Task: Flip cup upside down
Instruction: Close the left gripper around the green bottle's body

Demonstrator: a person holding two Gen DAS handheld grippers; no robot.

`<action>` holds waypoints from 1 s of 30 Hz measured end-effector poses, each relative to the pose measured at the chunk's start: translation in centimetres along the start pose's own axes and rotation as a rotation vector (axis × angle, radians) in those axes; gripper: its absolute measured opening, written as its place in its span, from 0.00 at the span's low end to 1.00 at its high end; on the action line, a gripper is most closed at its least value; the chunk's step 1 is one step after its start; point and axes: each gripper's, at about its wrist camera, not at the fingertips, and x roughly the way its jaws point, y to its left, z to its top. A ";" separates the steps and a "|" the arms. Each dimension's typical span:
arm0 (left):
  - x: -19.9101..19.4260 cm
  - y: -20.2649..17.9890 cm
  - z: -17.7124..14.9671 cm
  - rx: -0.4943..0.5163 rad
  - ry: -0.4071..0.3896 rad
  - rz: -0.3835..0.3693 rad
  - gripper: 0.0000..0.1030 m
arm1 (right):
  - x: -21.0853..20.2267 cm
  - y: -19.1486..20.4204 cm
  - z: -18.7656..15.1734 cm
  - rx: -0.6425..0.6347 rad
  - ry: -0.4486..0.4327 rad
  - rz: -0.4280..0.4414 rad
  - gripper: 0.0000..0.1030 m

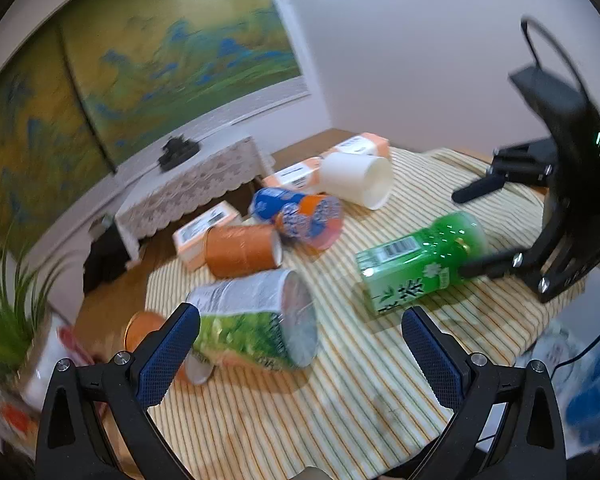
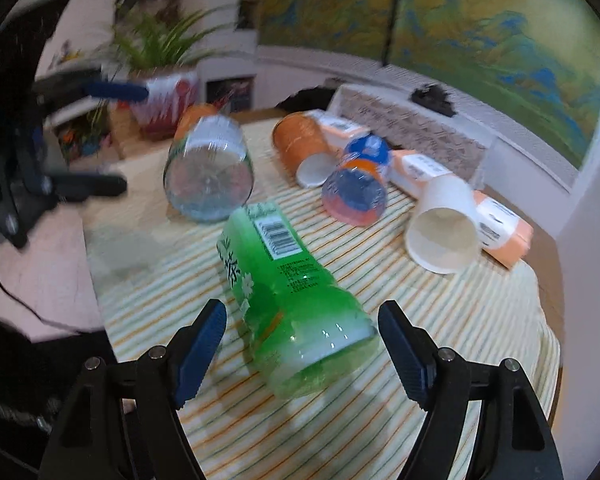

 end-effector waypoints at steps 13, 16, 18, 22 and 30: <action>1.4 -5.4 3.0 0.262 0.014 -0.159 0.99 | -8.4 0.6 -6.5 0.407 -0.160 -0.287 0.73; 2.4 -6.2 3.9 0.318 0.047 -0.214 0.99 | -9.6 1.2 -7.8 0.443 -0.161 -0.344 0.73; 3.2 -6.7 4.5 0.358 0.075 -0.253 0.99 | -10.3 1.4 -8.6 0.464 -0.166 -0.351 0.73; 4.7 -8.5 5.5 0.483 0.128 -0.293 0.99 | -11.6 1.7 -9.7 0.495 -0.171 -0.381 0.73; 8.3 -12.4 6.9 0.704 0.263 -0.373 0.99 | -13.1 1.7 -11.0 0.555 -0.193 -0.410 0.73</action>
